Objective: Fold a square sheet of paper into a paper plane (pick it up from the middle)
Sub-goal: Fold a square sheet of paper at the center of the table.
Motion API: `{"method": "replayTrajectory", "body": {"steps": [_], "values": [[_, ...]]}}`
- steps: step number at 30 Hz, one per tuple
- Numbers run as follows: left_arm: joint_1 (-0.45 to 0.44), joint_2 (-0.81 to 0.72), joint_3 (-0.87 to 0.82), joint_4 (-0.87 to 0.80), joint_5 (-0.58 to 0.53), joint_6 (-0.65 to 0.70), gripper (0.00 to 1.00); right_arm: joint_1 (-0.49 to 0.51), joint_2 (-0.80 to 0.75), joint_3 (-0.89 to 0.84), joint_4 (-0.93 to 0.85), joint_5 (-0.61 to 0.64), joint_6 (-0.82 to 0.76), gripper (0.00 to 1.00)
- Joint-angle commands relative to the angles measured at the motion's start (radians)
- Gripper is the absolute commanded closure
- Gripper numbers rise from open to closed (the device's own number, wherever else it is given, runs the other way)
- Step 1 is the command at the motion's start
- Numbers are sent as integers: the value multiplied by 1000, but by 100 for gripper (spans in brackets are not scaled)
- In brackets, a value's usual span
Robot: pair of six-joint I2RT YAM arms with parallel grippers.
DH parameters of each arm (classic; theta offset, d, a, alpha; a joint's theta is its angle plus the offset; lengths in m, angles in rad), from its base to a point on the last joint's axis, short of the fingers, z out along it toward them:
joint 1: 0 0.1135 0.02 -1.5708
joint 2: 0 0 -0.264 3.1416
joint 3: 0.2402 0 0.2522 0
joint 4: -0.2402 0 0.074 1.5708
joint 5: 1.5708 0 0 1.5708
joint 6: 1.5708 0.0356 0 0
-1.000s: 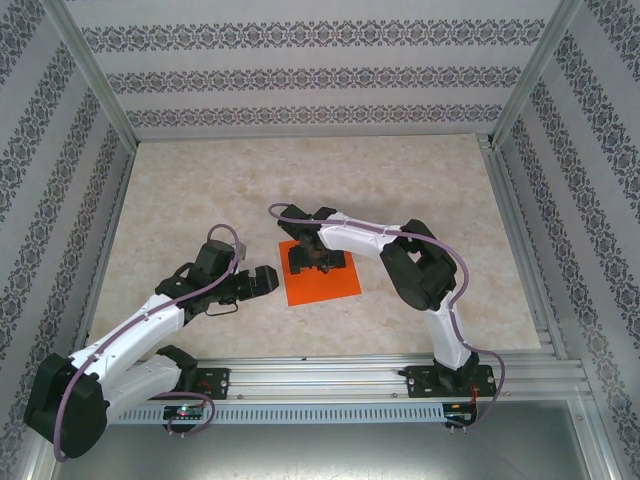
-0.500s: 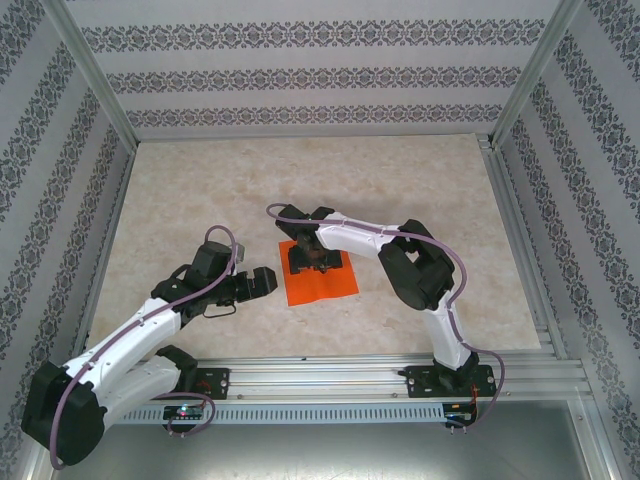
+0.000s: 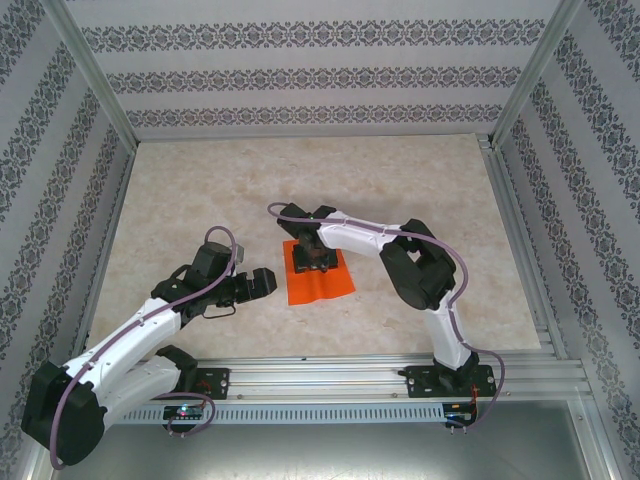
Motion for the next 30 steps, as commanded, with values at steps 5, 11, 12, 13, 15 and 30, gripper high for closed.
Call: {"method": "replayTrajectory", "body": {"steps": [5,11,12,13,15,30], "values": [[14,8,37,-41,-32,13,0,-37,-162,-106,81,-86,25,54],[15,6,50,-32,-18,-10,0,-84,-323,-265,328,-323,92,59],[14,4,53,-31,-13,-15,0,-95,-348,-297,394,-374,119,58],[15,2,55,-29,-9,-20,0,-105,-376,-346,488,-435,153,58],[15,-4,58,-20,-4,-30,0,-122,-405,-417,657,-539,221,56],[18,214,95,161,181,-58,0,-194,-285,-597,813,-593,278,48]]}}
